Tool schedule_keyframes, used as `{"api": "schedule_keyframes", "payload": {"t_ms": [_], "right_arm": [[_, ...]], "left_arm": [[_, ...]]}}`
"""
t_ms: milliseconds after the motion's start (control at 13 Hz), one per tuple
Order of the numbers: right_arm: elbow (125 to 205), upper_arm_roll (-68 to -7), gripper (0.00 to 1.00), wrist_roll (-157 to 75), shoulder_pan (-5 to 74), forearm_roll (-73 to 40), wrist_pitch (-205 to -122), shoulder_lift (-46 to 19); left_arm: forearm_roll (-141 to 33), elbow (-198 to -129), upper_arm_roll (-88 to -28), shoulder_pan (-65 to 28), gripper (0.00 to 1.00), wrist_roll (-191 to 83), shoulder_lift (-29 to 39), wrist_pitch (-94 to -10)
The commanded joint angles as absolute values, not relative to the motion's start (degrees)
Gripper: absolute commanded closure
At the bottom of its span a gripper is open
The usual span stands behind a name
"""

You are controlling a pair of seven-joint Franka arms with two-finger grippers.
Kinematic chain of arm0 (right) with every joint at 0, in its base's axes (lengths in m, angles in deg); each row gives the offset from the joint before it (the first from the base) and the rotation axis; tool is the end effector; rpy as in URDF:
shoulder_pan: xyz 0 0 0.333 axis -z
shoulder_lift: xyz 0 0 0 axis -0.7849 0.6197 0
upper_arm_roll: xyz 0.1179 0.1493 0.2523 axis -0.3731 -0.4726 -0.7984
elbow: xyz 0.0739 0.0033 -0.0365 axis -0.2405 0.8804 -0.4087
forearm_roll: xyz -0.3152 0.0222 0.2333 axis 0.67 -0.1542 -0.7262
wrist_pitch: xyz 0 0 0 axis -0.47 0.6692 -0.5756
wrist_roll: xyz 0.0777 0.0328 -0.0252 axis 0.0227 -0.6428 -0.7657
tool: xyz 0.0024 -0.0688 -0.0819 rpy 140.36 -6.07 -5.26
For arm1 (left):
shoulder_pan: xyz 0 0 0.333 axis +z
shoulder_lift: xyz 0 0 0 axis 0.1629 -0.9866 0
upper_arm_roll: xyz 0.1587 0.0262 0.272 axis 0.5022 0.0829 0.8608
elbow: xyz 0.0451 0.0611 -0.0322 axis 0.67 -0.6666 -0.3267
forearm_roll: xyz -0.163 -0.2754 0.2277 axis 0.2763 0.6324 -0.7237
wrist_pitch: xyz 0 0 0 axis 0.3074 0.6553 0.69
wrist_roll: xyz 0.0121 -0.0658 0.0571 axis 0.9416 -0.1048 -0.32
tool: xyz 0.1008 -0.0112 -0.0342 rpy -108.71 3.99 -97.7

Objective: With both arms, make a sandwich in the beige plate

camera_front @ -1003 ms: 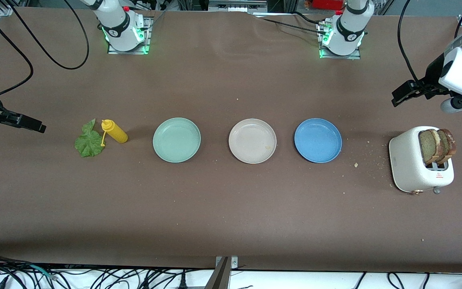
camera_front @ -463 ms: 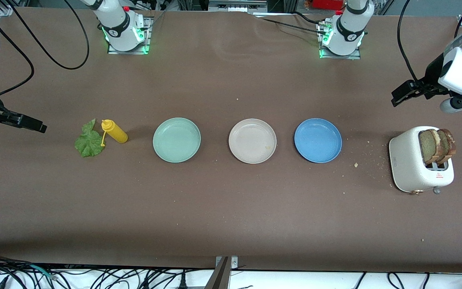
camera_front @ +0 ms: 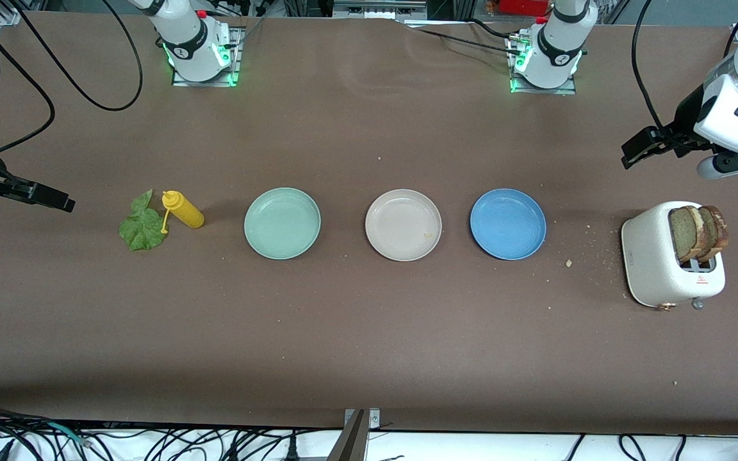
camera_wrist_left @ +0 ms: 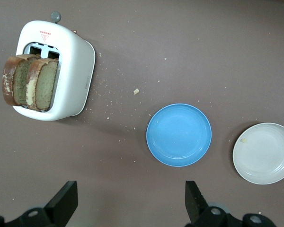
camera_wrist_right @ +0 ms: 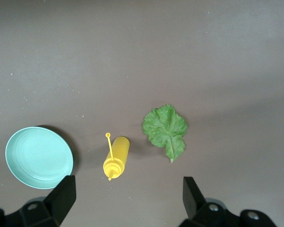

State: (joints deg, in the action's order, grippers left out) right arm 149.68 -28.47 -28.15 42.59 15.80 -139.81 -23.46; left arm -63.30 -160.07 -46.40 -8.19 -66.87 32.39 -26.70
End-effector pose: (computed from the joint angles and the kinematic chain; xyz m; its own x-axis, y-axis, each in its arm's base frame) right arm 0.6217 -0.0314 0.5455 0.9708 -0.2249 -0.0837 -0.2265 -0.9740 -0.0102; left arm 0.5424 -0.0502 0.5973 0.9692 0.2439 -0.0349 0.2431 -0.9697 -0.0243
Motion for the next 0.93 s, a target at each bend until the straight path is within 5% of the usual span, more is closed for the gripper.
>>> {"api": "schedule_keyframes", "payload": {"t_ms": [0, 849], "right_arm": [[151.2, -28.5, 0.0, -27.3, 42.3, 15.6, -139.8, -25.0], [151.2, -28.5, 0.0, -27.3, 42.3, 15.6, -139.8, -25.0]], "left_arm": [[-64.5, -159.3, -46.7, -8.1, 0.0, -66.4, 32.8, -25.5], [-64.7, -159.3, -47.5, -8.2, 0.0, -66.3, 32.7, -25.4]]}}
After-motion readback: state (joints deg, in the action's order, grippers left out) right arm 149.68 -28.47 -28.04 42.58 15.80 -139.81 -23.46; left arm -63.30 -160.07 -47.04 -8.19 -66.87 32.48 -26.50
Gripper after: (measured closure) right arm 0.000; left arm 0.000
